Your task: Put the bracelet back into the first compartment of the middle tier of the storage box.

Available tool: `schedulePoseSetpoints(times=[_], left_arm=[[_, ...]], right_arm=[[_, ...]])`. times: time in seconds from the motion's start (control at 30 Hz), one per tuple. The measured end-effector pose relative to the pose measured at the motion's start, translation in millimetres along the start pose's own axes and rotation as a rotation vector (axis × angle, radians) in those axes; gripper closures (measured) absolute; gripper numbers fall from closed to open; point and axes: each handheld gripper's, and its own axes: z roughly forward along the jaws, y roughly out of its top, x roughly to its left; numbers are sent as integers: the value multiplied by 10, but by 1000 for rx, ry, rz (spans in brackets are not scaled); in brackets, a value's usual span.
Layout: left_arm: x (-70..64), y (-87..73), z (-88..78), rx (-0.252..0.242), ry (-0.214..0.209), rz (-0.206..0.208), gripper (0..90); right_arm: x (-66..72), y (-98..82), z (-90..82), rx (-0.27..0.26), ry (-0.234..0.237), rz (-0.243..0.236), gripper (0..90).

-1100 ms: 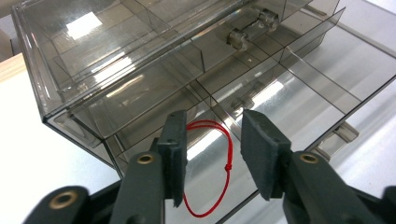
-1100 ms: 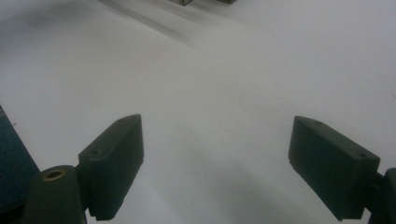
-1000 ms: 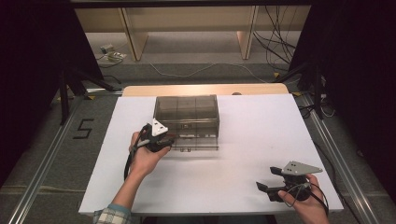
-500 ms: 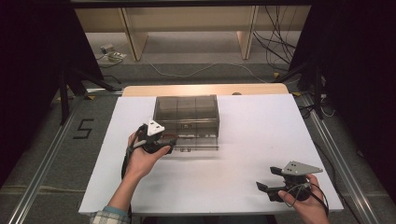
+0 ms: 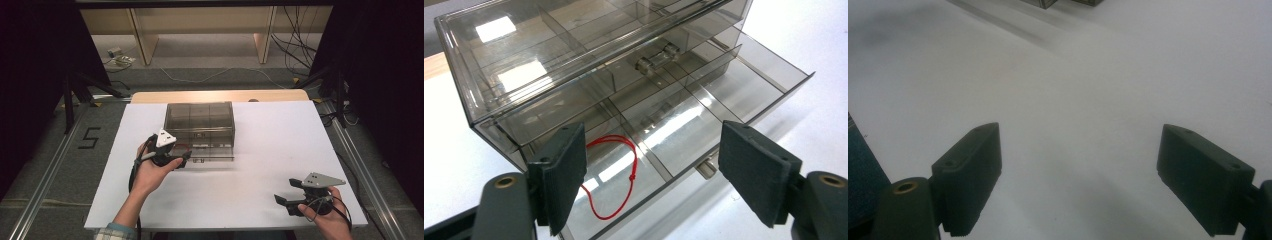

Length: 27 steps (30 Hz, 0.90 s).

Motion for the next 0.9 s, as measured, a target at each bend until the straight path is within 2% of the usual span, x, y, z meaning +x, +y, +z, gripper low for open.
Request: schedulePoseSetpoints(times=[0.5, 0.9], left_arm=[[-121, -22, -72, -12, -35, 26, 263], [-264, -127, -139, -15, -77, 63, 261]], right_arm=[[0, 2, -7, -4, -1, 3, 188], [11, 4, -7, -4, 3, 2, 187]])
